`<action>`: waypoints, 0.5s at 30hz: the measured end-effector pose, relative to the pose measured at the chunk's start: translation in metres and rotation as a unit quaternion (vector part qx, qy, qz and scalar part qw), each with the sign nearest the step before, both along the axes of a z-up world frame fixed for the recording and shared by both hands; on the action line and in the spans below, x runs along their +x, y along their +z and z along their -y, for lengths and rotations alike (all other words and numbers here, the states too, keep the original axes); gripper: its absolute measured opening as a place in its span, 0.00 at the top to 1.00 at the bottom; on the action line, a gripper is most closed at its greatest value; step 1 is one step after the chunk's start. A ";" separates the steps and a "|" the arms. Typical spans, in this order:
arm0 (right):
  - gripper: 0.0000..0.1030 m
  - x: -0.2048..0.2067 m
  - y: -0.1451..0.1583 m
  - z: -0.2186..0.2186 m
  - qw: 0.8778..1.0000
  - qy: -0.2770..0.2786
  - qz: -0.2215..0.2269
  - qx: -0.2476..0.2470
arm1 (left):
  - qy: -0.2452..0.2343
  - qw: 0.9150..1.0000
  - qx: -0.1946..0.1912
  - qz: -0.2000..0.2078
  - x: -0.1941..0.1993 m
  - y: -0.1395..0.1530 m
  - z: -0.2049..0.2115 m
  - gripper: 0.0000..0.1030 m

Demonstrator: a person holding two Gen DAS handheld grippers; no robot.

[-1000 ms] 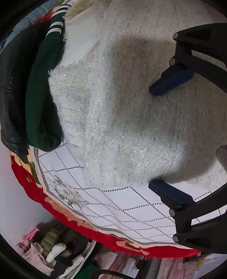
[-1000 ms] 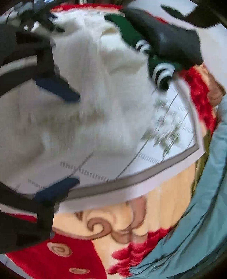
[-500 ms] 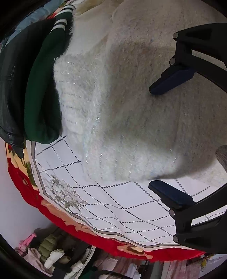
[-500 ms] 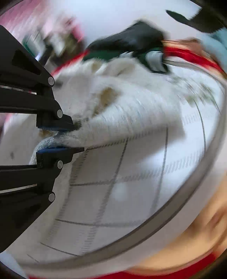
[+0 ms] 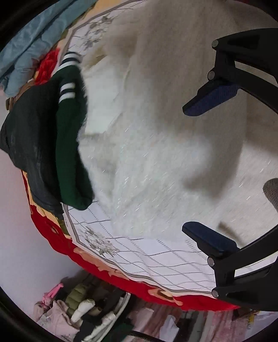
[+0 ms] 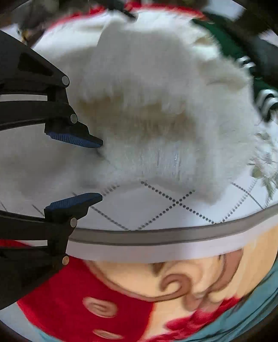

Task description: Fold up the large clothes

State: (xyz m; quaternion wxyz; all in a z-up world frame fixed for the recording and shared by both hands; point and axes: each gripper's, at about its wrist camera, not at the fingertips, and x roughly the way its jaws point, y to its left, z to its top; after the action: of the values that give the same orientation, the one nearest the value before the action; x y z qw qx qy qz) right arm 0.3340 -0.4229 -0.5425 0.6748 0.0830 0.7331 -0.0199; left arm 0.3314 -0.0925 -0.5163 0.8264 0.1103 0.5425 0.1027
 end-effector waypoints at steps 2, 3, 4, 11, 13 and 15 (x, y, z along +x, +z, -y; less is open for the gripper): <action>0.49 0.001 -0.025 0.021 0.999 -0.033 -0.022 -0.004 | 0.014 1.000 0.014 -0.007 -0.009 -0.007 0.016 0.02; 0.47 0.004 -0.028 0.027 0.998 -0.053 -0.024 0.017 | 0.019 0.999 0.025 -0.012 -0.013 -0.010 0.022 0.02; 0.47 0.007 -0.023 0.028 0.998 -0.045 -0.026 0.025 | 0.027 0.999 0.039 -0.016 -0.018 -0.011 0.029 0.02; 0.43 -0.026 0.044 0.089 0.997 -0.004 -0.003 0.079 | 0.104 0.984 0.143 -0.037 -0.095 0.018 0.082 0.02; 0.34 -0.043 0.062 0.115 0.999 0.008 0.008 0.048 | 0.110 0.979 0.159 -0.062 -0.127 0.021 0.107 0.02; 0.33 -0.059 0.078 0.134 0.999 0.020 0.013 0.021 | 0.098 0.976 0.178 -0.079 -0.154 0.021 0.136 0.02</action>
State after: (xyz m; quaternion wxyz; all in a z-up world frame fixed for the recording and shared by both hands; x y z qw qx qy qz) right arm 0.2747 -0.5564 -0.4648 0.6825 0.0833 0.7261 0.0100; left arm 0.1775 -0.2288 -0.4950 0.7339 0.2093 0.5873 0.2694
